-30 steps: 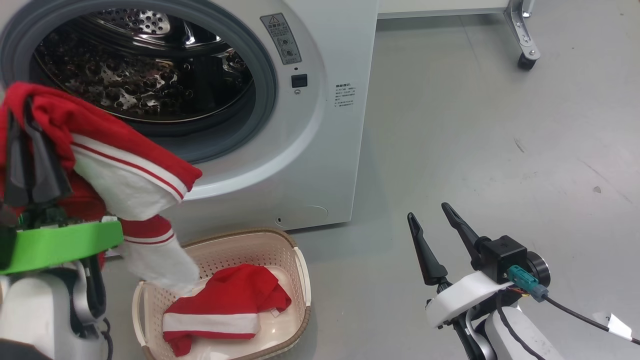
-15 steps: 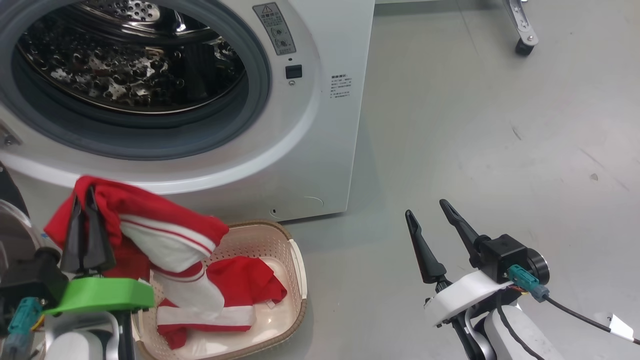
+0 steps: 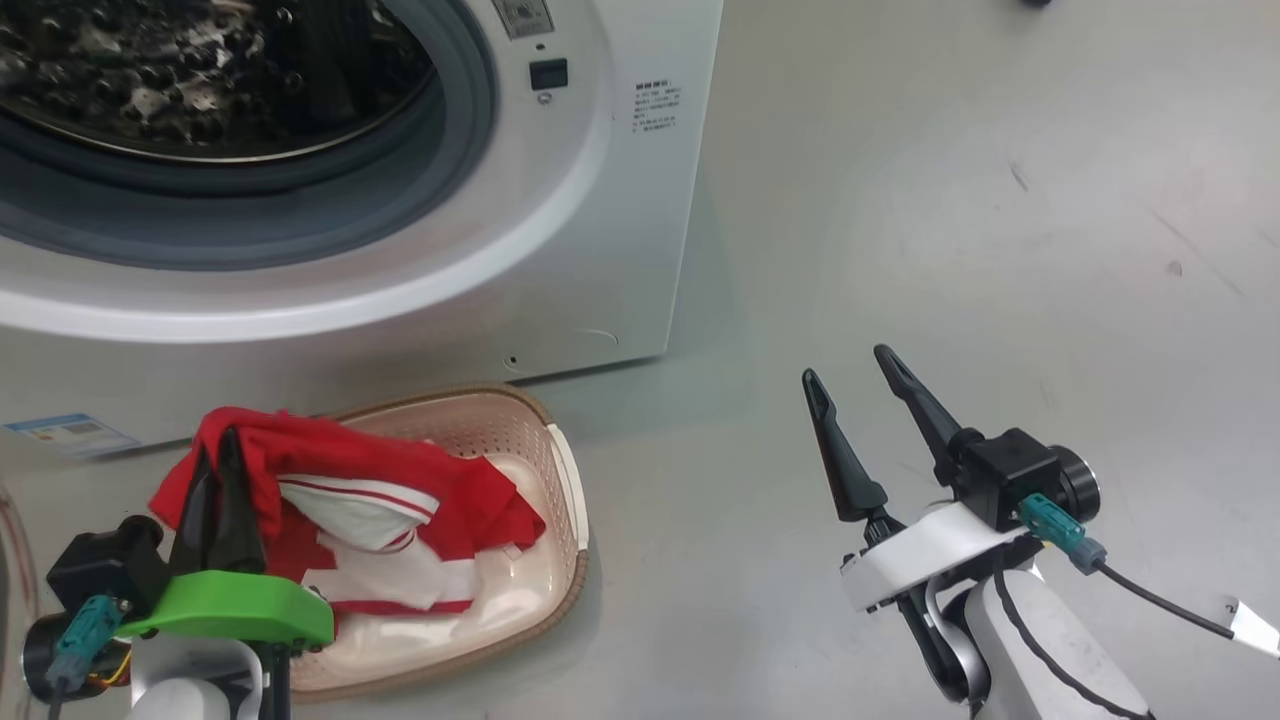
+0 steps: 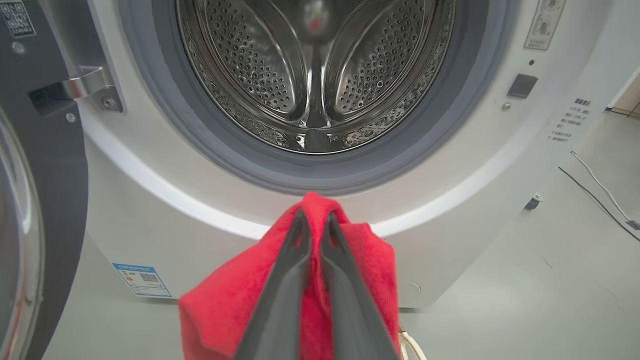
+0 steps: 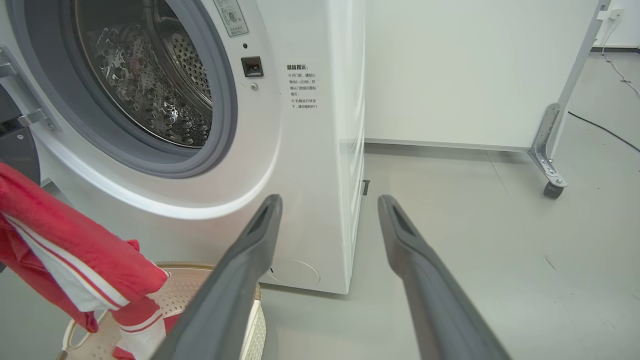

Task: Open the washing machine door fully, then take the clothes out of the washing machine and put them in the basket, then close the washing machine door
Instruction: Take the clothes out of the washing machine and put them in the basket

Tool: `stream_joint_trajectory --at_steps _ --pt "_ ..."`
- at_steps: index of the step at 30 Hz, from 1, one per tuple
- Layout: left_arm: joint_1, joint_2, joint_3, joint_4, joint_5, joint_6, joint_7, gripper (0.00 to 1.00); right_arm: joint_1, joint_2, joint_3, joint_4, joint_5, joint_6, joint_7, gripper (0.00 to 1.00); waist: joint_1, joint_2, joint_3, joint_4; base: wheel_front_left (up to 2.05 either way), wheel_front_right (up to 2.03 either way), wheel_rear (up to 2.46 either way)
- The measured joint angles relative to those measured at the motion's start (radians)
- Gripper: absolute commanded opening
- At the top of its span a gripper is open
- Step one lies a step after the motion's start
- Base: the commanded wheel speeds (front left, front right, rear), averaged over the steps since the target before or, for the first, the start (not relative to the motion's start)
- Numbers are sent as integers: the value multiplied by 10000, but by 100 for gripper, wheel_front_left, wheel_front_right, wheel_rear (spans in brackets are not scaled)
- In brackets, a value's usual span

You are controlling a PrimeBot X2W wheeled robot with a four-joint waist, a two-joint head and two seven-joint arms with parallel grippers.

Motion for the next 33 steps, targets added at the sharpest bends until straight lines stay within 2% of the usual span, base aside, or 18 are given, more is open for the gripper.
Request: stream_joint_trajectory --at_steps 15,33 --pt "-1740 -54 -594 2548 -77 -591 174 0 -979 0 115 -614 17 -15 -2 100 1 0 1960 -451 0 0 0" --pt "-3873 27 -435 5674 -205 -851 548 0 -1925 -2 171 -1032 123 -268 -2 100 2 0 3991 -974 0 0 0"
